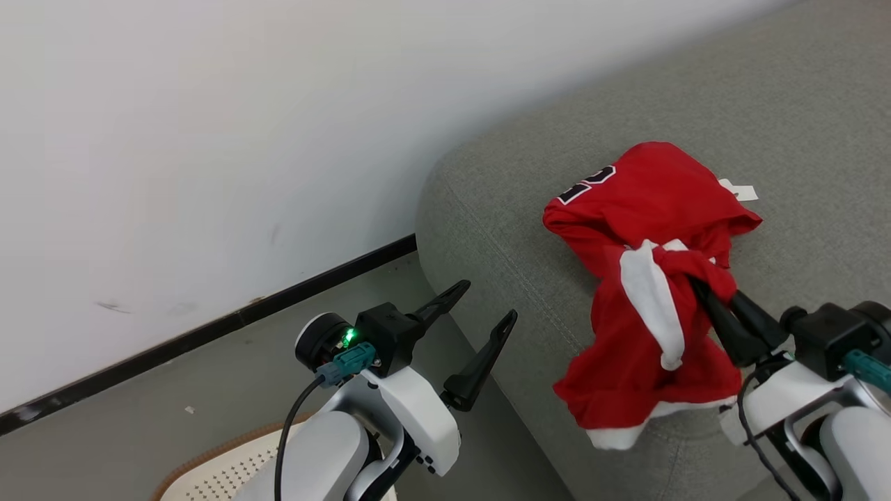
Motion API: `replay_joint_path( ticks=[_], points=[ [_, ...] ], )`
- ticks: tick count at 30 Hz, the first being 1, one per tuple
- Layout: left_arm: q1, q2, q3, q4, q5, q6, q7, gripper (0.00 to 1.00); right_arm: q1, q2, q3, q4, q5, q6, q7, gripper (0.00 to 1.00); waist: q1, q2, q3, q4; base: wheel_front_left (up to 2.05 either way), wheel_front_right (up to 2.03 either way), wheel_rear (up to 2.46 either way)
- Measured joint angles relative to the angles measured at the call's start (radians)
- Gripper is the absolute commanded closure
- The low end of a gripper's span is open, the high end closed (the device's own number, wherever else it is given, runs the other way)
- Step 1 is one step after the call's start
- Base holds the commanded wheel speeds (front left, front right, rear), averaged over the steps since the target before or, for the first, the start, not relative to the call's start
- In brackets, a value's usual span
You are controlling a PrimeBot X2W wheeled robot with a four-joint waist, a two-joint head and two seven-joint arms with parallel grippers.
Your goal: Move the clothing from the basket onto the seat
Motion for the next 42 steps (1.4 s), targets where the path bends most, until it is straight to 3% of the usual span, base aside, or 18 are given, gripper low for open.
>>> replay_joint_path(
  ticks=[8, 16, 24, 28, 34, 42],
  points=[
    [0.002, 0.012, 0.019, -0.003, 0.012, 0.041, 0.0, 0.0, -0.243, -0.069, 0.021, 0.056, 0.09, 0.0, 0.013, 1.0, 0.0, 0.0, 0.042, -0.015, 0.0, 0.0, 0.0],
    [0.002, 0.037, 0.046, -0.023, 0.028, 0.072, 0.0, 0.0, -0.5, -0.132, -0.078, 0.146, 0.172, 0.0, 0.071, 1.0, 0.0, 0.0, 0.091, 0.002, 0.0, 0.0, 0.0],
    [0.002, 0.064, 0.057, -0.063, 0.062, 0.108, 0.003, 0.0, -0.61, -0.241, -0.114, 0.319, 0.143, 0.0, 0.112, 1.0, 0.0, 0.0, 0.142, 0.039, 0.0, 0.0, 0.0],
    [0.001, 0.071, 0.056, -0.085, 0.078, 0.112, 0.012, 0.0, -0.614, -0.266, -0.114, 0.399, 0.118, 0.0, 0.114, 1.0, 0.0, 0.0, 0.17, 0.062, 0.0, 0.0, 0.0],
    [-0.003, 0.076, 0.05, -0.116, 0.091, 0.121, 0.028, 0.0, -0.604, -0.258, -0.107, 0.509, 0.105, 0.0, 0.114, 1.0, 0.0, 0.0, 0.204, 0.093, 0.0, 0.0, 0.0],
    [-0.01, 0.087, 0.035, -0.148, 0.1, 0.121, 0.047, 0.0, -0.54, -0.133, -0.073, 0.658, 0.099, 0.0, 0.111, 1.0, 0.0, 0.0, 0.259, 0.147, 0.0, 0.0, 0.0]
  ],
)
